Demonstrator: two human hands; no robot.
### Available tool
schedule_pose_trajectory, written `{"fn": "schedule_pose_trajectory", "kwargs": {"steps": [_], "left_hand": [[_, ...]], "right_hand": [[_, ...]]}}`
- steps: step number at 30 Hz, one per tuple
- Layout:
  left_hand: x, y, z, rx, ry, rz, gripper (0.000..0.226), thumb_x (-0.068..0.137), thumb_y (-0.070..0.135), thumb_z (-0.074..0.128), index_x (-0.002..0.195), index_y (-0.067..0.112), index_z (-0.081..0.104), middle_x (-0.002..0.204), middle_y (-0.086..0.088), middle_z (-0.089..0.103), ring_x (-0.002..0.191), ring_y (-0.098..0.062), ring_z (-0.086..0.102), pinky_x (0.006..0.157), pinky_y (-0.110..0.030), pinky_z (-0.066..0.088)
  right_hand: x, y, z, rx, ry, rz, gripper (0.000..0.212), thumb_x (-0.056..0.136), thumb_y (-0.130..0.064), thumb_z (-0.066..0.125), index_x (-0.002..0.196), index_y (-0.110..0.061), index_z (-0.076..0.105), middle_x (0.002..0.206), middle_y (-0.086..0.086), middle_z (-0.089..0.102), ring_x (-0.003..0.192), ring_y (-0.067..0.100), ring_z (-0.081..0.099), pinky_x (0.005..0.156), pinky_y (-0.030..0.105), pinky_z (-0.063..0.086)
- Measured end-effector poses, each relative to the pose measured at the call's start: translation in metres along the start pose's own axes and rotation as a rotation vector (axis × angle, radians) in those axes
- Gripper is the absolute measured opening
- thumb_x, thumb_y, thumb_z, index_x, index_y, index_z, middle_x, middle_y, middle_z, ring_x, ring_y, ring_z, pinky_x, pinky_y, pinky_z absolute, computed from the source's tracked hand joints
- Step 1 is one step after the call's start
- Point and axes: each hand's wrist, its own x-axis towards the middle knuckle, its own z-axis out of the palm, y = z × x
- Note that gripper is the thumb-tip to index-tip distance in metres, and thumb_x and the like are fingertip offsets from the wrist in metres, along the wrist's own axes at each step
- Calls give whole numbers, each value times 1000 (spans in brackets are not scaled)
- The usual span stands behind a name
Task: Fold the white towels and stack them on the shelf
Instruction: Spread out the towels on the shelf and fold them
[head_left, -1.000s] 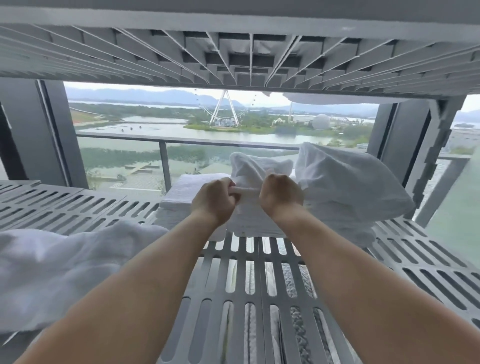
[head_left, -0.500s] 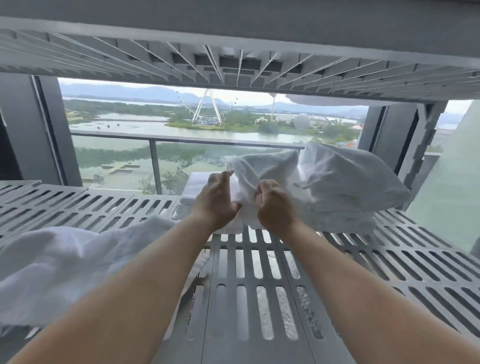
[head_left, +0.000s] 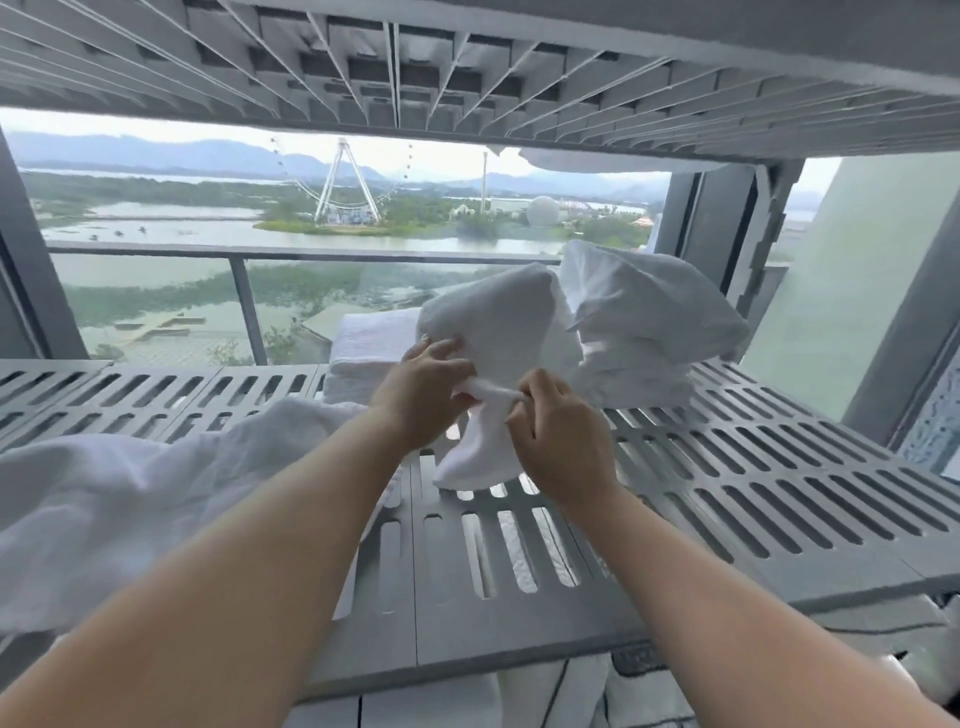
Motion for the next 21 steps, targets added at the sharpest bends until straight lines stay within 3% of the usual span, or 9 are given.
{"fn": "schedule_pose_trajectory", "kwargs": {"steps": [2, 4, 6, 9, 12, 14, 17, 19, 21], "left_hand": [[-4, 5, -8, -41, 32, 44, 21, 94, 33, 66, 103, 15, 70, 130, -10, 62, 129, -33, 50, 114, -45, 35], [-11, 15, -19, -80, 73, 26, 21, 95, 32, 64, 96, 12, 65, 103, -8, 66, 103, -33, 60, 93, -45, 48], [-18, 28, -28, -75, 124, 0, 22, 98, 33, 59, 96, 11, 59, 91, -10, 65, 86, -34, 62, 75, -44, 51], [-33, 49, -34, 57, 145, -40, 28, 102, 40, 48, 105, 14, 56, 94, -13, 70, 83, -34, 67, 67, -40, 51], [-53, 72, -31, 131, 109, -94, 34, 103, 44, 42, 111, 14, 54, 93, -15, 72, 84, -37, 68, 70, -41, 53], [-67, 88, -28, 118, 101, -123, 35, 103, 47, 39, 107, 15, 52, 90, -16, 72, 81, -37, 68, 70, -43, 53], [-87, 107, -27, 162, 146, -149, 35, 102, 55, 34, 96, 21, 43, 75, -9, 68, 69, -33, 66, 57, -35, 44], [-100, 117, -30, 214, 177, -179, 40, 101, 58, 32, 96, 20, 44, 64, -2, 59, 62, -30, 64, 53, -31, 38], [-111, 126, -34, 246, 182, -207, 42, 101, 57, 32, 98, 19, 49, 66, -4, 61, 63, -31, 65, 53, -31, 38]], "right_hand": [[2, -1, -8, 51, 57, 11, 16, 89, -25, 50, 99, -14, 53, 92, 4, 62, 80, 29, 60, 63, 35, 44], [7, -2, -18, 97, 100, 39, 22, 94, -29, 50, 110, -14, 53, 106, 5, 62, 98, 28, 58, 74, 39, 48], [9, -2, -26, 112, 103, 62, 27, 98, -33, 49, 119, -15, 52, 114, 8, 61, 109, 30, 54, 83, 42, 47], [3, 0, -36, 164, 8, 64, 34, 100, -35, 43, 126, -16, 52, 123, 11, 58, 115, 33, 51, 94, 44, 44], [-15, 6, -48, 209, -47, 86, 36, 101, -36, 40, 129, -17, 52, 129, 11, 56, 118, 32, 50, 96, 43, 44], [-29, 12, -56, 154, -28, 111, 36, 100, -37, 37, 127, -18, 52, 131, 9, 55, 119, 30, 48, 95, 44, 44], [-44, 16, -68, 149, -20, 121, 39, 96, -36, 37, 127, -21, 52, 136, 9, 51, 123, 30, 44, 97, 46, 44], [-53, 16, -73, 224, -106, 144, 40, 97, -37, 36, 128, -19, 53, 138, 10, 50, 125, 31, 45, 96, 45, 44], [-63, 14, -76, 366, -210, 163, 42, 100, -40, 32, 124, -17, 57, 137, 12, 52, 125, 30, 47, 98, 43, 42]]}}
